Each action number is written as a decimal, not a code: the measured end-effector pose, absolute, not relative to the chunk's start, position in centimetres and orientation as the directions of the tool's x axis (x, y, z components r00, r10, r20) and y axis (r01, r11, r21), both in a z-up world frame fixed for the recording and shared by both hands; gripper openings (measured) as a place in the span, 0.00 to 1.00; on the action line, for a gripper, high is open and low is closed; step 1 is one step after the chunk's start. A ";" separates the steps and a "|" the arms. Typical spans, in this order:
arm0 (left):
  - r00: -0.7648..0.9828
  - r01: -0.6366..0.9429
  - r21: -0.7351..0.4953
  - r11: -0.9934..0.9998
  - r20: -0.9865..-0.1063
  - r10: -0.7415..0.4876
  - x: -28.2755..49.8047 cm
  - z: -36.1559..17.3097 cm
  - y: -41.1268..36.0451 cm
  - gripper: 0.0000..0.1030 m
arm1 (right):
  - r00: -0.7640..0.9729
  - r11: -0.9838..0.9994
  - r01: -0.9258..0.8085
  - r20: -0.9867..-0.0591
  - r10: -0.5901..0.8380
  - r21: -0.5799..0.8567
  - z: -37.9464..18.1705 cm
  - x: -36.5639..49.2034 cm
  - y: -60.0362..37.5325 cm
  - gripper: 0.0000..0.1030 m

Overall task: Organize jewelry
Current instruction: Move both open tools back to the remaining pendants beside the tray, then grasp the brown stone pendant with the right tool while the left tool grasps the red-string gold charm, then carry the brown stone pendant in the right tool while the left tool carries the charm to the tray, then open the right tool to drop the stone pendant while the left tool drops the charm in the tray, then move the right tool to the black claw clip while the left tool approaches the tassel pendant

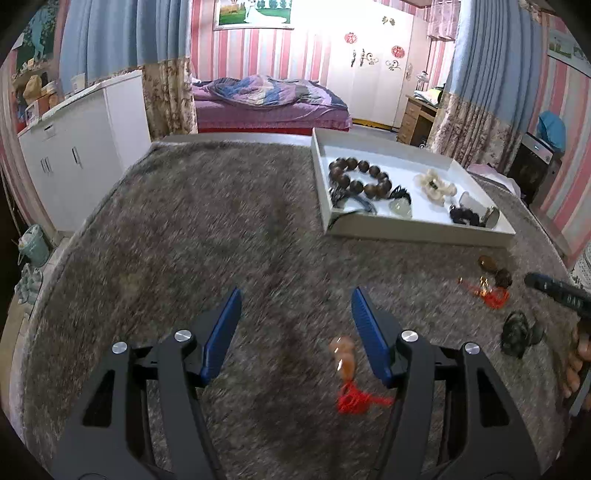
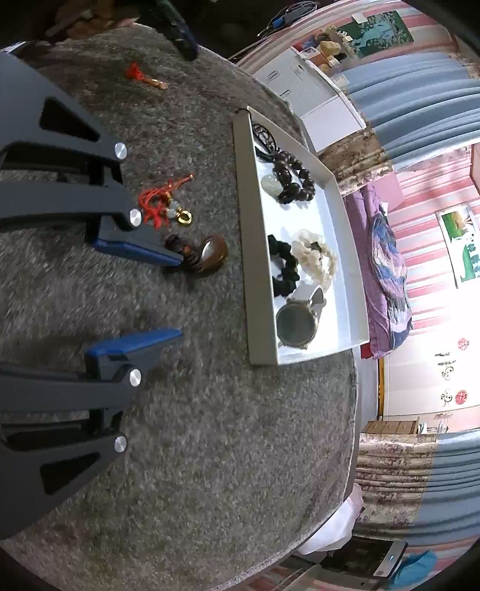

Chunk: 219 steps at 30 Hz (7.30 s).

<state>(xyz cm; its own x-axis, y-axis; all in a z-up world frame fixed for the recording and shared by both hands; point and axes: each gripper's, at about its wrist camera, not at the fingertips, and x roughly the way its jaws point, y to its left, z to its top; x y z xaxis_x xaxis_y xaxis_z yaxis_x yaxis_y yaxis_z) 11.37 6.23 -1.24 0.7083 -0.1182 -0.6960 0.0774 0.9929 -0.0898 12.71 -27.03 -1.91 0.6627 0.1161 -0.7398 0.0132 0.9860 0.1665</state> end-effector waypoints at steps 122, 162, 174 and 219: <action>0.776 0.317 -0.069 0.946 -0.555 -0.301 15.7 8.4 -6.4 0.01 | 0.751 0.969 -0.171 -0.613 0.246 0.179 7.6 15.0 -26.5 0.11; 0.774 0.288 -0.051 0.956 -0.576 -0.264 30.3 10.0 -8.3 0.01 | 0.732 0.992 -0.117 -0.671 0.116 0.044 8.2 29.9 -26.5 0.11; 0.730 0.294 -0.077 0.953 -0.625 -0.276 35.2 7.0 -10.2 0.01 | 0.658 0.994 -0.107 -0.746 0.097 0.035 3.7 34.7 -26.6 0.11; 0.777 0.116 -0.007 0.993 -0.623 -0.095 20.2 6.1 -0.1 0.77 | 0.653 0.999 0.012 -0.757 0.023 0.041 3.8 21.8 -28.0 0.54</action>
